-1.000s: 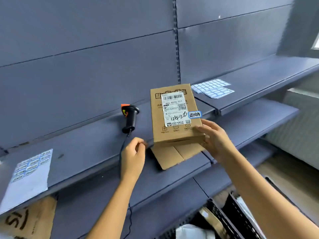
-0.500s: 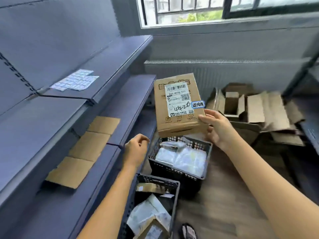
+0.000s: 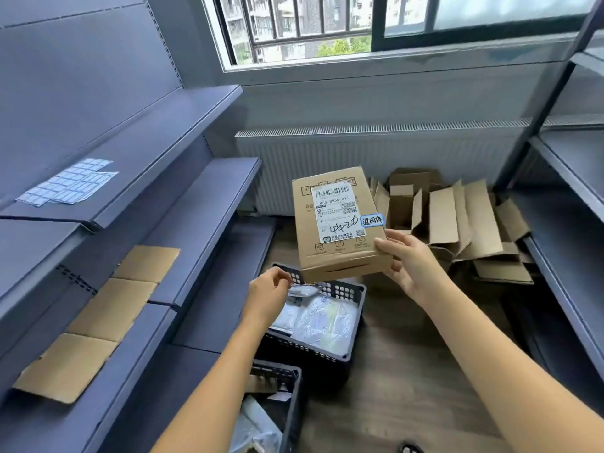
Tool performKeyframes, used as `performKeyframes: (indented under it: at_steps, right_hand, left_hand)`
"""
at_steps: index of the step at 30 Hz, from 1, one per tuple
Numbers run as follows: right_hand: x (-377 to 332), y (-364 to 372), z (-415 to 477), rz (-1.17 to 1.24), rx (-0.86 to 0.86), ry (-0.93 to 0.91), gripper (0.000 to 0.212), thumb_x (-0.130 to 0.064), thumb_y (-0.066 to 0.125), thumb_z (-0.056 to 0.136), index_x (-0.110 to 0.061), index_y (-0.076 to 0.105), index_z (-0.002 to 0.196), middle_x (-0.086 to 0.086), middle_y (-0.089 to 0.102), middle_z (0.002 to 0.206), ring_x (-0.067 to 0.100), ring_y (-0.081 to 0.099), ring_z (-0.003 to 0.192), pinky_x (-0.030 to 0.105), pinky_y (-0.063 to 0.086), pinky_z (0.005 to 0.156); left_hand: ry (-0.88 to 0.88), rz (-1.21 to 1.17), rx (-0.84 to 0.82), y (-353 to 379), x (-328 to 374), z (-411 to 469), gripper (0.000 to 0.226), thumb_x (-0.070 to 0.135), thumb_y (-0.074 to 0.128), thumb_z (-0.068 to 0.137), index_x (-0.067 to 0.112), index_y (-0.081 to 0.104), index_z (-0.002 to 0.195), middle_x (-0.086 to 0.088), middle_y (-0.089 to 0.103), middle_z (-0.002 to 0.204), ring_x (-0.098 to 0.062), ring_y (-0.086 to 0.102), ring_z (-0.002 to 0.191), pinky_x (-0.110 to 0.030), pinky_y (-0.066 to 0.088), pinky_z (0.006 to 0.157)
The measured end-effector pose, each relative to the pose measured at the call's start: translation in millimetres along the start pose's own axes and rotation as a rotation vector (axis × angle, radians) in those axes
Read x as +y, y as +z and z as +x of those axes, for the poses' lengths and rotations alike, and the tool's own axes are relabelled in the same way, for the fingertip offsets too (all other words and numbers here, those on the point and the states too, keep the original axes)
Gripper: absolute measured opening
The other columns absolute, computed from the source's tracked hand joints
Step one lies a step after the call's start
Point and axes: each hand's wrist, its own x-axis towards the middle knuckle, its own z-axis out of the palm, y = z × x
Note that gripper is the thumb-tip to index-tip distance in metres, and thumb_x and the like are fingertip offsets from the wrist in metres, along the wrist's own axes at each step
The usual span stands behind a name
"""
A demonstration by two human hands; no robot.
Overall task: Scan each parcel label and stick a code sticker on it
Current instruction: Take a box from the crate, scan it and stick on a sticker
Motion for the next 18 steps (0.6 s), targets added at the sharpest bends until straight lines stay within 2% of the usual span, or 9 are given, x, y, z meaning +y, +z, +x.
performKeyframes:
  at_steps: [2,5,7,9,14,18]
  right_hand:
    - [-14.0,-20.9,19.9,-0.027,-0.024,0.017,0.037,-0.010,0.066,0.084,-0.013,0.053,0.118,0.009,0.065,0.116,0.027,0.062,0.108,0.040,0.047,0.095]
    - [-30.9,-43.2,51.2,-0.045,-0.068,0.043,0.031,-0.008,0.065,0.084,-0.013,0.054,0.113,0.009,0.065,0.110,0.024,0.063,0.099,0.034,0.050,0.083]
    - [-40.7,-51.9,75.9,-0.053,-0.096,0.058,0.029,-0.007,0.064,0.085,-0.012,0.054,0.112,0.008,0.065,0.107,0.023,0.063,0.095,0.033,0.050,0.081]
    - [-44.2,-54.9,98.5,-0.075,-0.109,0.077,0.028,-0.008,0.065,0.084,-0.013,0.054,0.110,0.009,0.065,0.113,0.024,0.062,0.099,0.036,0.047,0.088]
    - [-41.8,-40.0,160.4,-0.095,-0.168,0.139,0.035,-0.005,0.065,0.084,-0.010,0.053,0.116,0.014,0.062,0.121,0.021,0.063,0.089,0.029,0.050,0.071]
    - [-30.5,-15.1,206.3,-0.125,-0.213,0.186,0.032,-0.005,0.066,0.084,-0.010,0.055,0.113,0.014,0.063,0.118,0.025,0.063,0.096,0.029,0.051,0.072]
  left_hand:
    - [-0.002,0.021,-0.022,26.4,23.0,11.2,0.020,0.014,0.045,0.091,0.017,0.064,0.087,0.000,0.066,0.085,-0.012,0.057,0.071,-0.025,0.041,0.057]
    - [-0.022,0.022,-0.013,56.8,47.6,27.0,0.020,0.013,0.045,0.091,0.017,0.064,0.087,0.001,0.061,0.080,-0.009,0.051,0.064,-0.025,0.038,0.056]
    - [-0.048,-0.004,0.011,69.6,58.1,38.7,0.022,0.011,0.045,0.091,0.015,0.066,0.092,0.001,0.060,0.081,-0.010,0.052,0.068,-0.023,0.038,0.057]
    - [-0.087,-0.011,0.024,75.0,63.3,47.8,0.024,0.010,0.044,0.091,0.015,0.067,0.096,0.002,0.061,0.085,-0.012,0.055,0.075,-0.024,0.040,0.063]
    - [-0.226,-0.014,0.078,74.8,52.1,83.9,0.025,0.012,0.043,0.090,0.020,0.067,0.092,0.000,0.067,0.092,-0.014,0.058,0.079,-0.026,0.044,0.069]
    - [-0.309,-0.022,0.109,75.0,30.1,121.0,0.020,0.015,0.047,0.089,0.021,0.065,0.086,-0.001,0.068,0.094,-0.016,0.059,0.083,-0.027,0.044,0.068]
